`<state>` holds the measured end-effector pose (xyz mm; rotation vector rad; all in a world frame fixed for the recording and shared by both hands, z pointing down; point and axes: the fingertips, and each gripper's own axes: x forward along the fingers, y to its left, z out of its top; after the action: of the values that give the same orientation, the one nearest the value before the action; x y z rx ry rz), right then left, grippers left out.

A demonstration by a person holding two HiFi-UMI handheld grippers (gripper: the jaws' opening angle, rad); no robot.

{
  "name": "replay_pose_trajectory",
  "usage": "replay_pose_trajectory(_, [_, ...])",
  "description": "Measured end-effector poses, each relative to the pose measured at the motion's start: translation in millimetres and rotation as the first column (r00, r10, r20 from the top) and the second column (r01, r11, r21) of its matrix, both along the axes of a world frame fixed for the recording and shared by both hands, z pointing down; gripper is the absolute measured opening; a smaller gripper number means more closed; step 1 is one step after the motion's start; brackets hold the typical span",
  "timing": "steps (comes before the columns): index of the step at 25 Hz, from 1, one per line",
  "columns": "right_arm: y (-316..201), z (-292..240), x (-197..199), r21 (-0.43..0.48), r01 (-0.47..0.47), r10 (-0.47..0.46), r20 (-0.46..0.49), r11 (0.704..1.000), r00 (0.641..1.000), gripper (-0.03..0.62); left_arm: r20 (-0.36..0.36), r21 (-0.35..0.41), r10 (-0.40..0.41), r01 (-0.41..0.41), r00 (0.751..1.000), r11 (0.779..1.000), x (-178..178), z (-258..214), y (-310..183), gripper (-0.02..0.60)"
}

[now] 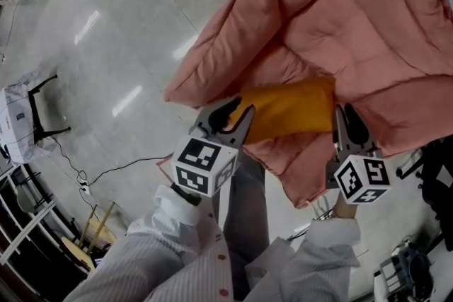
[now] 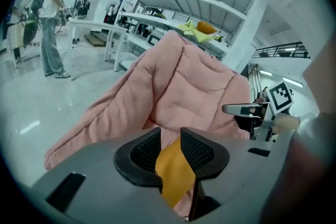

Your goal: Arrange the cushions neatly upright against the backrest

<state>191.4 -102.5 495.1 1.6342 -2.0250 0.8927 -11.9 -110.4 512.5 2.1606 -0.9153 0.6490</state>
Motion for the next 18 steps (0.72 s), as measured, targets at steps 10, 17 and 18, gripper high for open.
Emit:
replay_pose_trajectory(10, [2, 63, 15, -0.076, -0.002, 0.001, -0.004, 0.997, 1.000, 0.117, 0.088, -0.169, -0.067, 0.081, 0.994, 0.982, -23, 88, 19, 0.169])
replay_pose_trajectory(17, [10, 107, 27, -0.168, 0.024, -0.024, 0.002, 0.986, 1.000, 0.160, 0.134, -0.297, -0.067, 0.104, 0.989, 0.949, -26, 135, 50, 0.231])
replay_pose_trajectory(18, [12, 113, 29, -0.182, 0.025, -0.024, 0.007, 0.983, 1.000, 0.167, 0.140, -0.315, -0.062, 0.103, 0.988, 0.944, -28, 141, 55, 0.241])
